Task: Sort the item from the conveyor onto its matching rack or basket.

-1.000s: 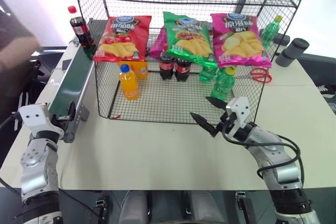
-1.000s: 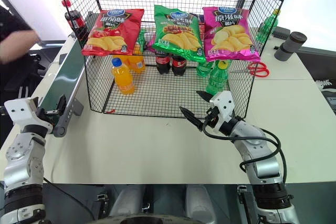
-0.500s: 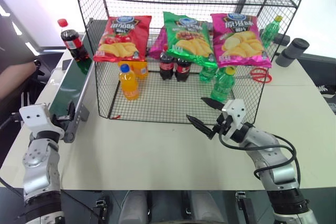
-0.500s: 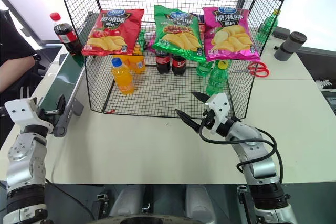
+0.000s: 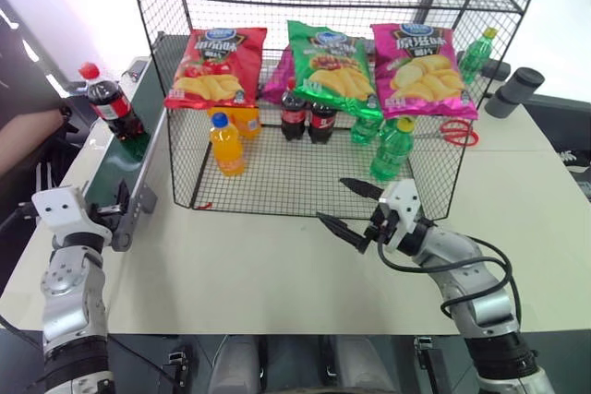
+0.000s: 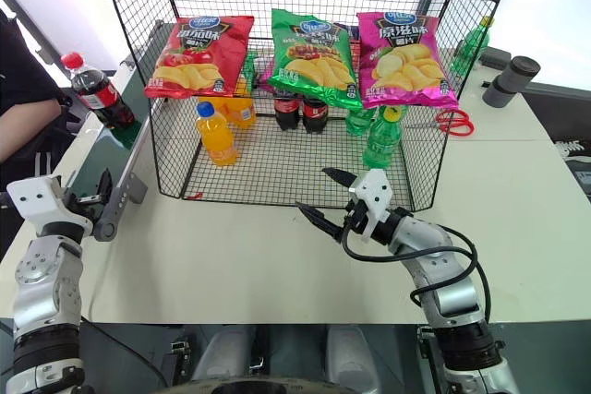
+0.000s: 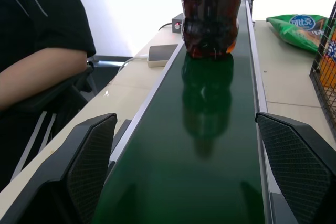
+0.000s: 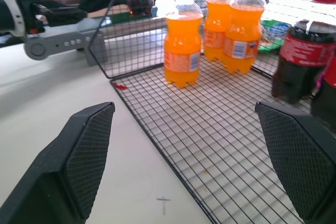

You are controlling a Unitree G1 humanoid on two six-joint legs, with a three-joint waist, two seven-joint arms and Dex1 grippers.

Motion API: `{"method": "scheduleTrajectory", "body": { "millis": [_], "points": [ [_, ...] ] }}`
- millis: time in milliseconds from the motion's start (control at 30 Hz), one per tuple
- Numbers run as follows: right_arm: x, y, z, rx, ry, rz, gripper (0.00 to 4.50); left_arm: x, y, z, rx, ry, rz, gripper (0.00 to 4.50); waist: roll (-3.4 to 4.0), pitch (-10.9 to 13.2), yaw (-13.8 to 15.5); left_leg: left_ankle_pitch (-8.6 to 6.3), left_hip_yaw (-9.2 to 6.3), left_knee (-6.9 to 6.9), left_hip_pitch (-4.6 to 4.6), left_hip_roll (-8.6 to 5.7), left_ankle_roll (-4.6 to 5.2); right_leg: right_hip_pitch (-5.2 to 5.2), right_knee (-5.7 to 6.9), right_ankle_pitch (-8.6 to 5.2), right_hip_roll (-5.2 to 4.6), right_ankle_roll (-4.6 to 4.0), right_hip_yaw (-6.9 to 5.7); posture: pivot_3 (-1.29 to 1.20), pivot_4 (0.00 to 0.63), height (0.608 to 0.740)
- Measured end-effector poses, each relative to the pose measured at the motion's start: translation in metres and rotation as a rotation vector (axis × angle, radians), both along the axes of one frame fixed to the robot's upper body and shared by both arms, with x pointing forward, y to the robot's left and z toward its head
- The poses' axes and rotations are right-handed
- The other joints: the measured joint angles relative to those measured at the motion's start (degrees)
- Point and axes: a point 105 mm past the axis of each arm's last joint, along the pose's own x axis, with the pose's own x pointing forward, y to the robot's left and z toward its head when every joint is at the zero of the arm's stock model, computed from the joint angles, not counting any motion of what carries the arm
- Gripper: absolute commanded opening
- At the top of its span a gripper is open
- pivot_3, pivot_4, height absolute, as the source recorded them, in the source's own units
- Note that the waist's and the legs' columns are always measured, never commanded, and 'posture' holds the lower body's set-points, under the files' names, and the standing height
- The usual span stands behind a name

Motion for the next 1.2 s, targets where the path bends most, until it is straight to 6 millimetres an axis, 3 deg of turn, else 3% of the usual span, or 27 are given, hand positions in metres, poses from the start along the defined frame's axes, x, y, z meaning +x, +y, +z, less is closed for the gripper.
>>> {"method": "scheduleTrajectory", "body": {
  "millis": [800,967,1200],
  "points": [
    [-0.005,0.007,-0.002,0.003,0.023,0.035,4.46,-0.001,0.001,0.002,-0.001,-0.021,0.010,4.50,-0.01,0.00,0.00,0.00,-0.01,0.00,0.00,0.00,0.00,0.00,0.00,0.00,-0.02,0.00,0.00,0.00,0.150,0.740],
    [-0.005,0.008,-0.002,0.004,0.025,0.045,4.50,-0.003,0.004,0.004,-0.001,-0.035,0.023,2.96,-0.01,-0.01,0.12,0.00,-0.02,0.00,0.00,0.00,0.00,0.01,0.00,0.00,-0.04,0.00,-0.01,0.00,0.150,0.740],
    [-0.006,0.009,-0.002,0.003,0.026,0.050,4.50,-0.007,0.010,0.011,0.038,-0.022,-0.014,2.96,-0.13,0.01,-0.01,0.00,-0.08,0.00,-0.02,0.02,-0.01,-0.02,0.02,-0.01,-0.03,-0.02,-0.06,0.00,0.150,0.740]
  ]
}}
